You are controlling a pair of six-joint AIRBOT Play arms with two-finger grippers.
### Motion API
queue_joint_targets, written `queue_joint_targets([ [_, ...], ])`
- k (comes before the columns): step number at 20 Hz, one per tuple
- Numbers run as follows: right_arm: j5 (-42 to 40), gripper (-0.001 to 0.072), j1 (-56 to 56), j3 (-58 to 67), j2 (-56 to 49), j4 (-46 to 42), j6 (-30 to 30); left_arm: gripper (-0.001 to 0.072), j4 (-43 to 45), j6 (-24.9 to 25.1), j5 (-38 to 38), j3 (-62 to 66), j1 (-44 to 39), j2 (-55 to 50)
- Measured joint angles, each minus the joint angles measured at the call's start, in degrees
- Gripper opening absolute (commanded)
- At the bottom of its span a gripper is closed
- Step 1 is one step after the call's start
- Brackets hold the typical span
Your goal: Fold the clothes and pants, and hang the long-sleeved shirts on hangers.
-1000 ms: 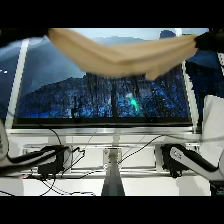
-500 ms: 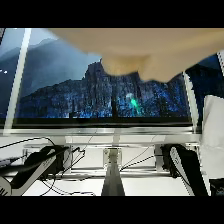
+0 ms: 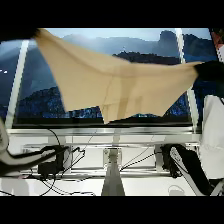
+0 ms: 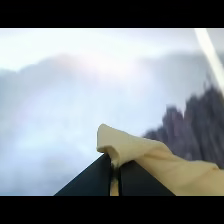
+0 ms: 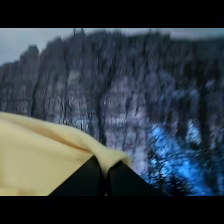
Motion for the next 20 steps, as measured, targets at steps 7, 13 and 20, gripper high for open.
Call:
queue_joint_targets([
  [7,-25.6,0.0013,0.0,-13.5,-19.3,1.0,0.7,0.0013,1.0,0.4,9.9,-0.3,-9.5,-19.4],
  [13,-42.4,0.0465,0.0,-15.1,-28.9,1.5,0.8,0.0691,-0.2,0.5,24.5,-0.3,-12.9,-22.2],
  [20,-46.1,0.0464,0.0,-15.3,-30.6,0.1,0.8,0.0234,2.1,-2.1,10.0,-0.3,-7.8,-17.6],
])
